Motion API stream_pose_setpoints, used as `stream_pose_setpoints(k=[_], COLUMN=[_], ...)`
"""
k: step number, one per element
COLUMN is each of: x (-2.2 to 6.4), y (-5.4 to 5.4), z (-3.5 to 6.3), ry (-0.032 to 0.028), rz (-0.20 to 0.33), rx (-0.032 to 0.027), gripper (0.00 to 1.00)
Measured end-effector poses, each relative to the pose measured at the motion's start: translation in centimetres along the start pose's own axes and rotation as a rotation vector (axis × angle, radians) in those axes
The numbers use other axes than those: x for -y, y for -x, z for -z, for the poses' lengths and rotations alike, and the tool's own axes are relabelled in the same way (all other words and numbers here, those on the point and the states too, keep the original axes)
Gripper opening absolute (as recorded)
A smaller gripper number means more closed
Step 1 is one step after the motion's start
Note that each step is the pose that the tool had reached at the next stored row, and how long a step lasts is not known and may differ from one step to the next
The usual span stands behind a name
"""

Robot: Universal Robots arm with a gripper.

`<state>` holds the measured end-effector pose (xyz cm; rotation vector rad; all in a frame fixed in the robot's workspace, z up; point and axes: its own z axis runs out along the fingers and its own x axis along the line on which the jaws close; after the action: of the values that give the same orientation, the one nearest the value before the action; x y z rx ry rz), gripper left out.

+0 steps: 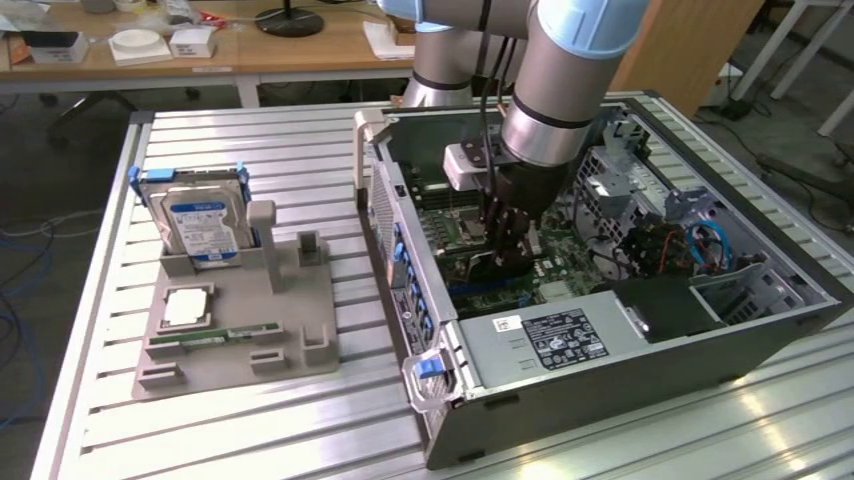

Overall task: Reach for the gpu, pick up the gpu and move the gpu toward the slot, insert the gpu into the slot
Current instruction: 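Insert the gpu into the slot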

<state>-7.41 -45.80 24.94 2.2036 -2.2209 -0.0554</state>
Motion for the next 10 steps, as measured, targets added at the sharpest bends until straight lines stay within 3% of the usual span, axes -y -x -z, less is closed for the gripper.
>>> stream_pose_setpoints(k=[10], x=[0.04], y=[-0.01], z=[0.14], ry=[0.0005], rz=[0.000], rx=[-0.0007], gripper=[0.26])
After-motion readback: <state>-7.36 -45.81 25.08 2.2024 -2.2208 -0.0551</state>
